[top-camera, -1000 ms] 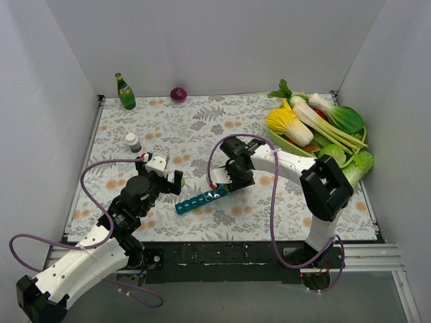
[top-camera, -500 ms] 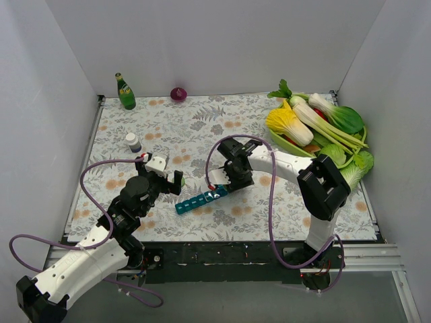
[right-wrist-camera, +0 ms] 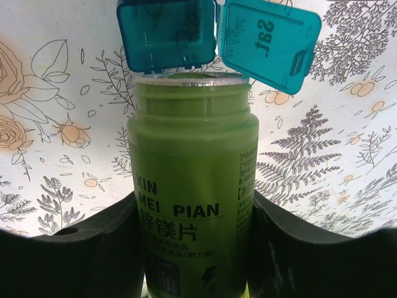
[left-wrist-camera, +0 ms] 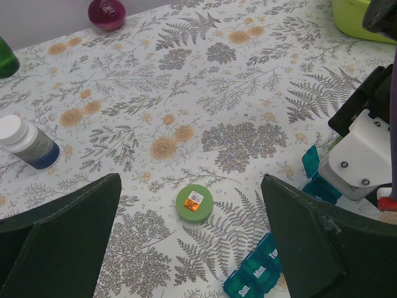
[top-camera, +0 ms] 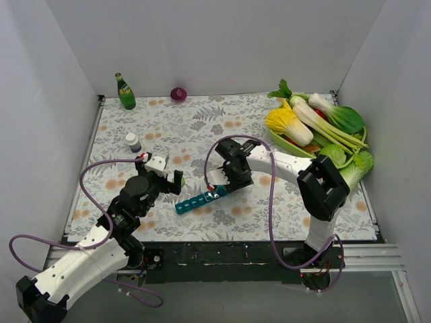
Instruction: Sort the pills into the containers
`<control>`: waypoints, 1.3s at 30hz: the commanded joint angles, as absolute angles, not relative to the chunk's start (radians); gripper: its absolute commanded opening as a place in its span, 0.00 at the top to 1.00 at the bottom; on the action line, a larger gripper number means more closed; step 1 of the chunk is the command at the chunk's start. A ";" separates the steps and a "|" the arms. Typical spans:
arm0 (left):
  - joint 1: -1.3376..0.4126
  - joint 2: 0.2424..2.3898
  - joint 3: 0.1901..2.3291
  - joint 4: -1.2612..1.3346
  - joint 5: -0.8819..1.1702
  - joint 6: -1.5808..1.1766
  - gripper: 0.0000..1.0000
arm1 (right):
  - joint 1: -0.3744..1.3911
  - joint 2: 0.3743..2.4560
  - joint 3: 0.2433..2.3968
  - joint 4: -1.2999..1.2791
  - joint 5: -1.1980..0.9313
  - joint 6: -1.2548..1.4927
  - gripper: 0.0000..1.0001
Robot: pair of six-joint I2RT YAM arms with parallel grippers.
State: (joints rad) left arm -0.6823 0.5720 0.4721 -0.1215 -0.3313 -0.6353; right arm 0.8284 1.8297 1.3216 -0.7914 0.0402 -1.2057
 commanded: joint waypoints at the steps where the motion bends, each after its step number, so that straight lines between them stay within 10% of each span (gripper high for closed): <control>1: -0.675 0.560 0.506 -0.129 -0.327 -0.629 0.02 | 0.841 1.827 1.368 -0.824 0.069 -1.213 0.99; 39: -0.673 0.548 0.506 -0.129 -0.324 -0.627 0.02 | 0.884 1.833 1.382 -0.845 0.140 -1.197 0.99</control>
State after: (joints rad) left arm -0.6815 0.5602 0.4721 -0.1238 -0.3286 -0.6350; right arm 0.8722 1.8339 1.3350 -0.8143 0.1093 -1.1820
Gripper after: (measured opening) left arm 0.982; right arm 0.595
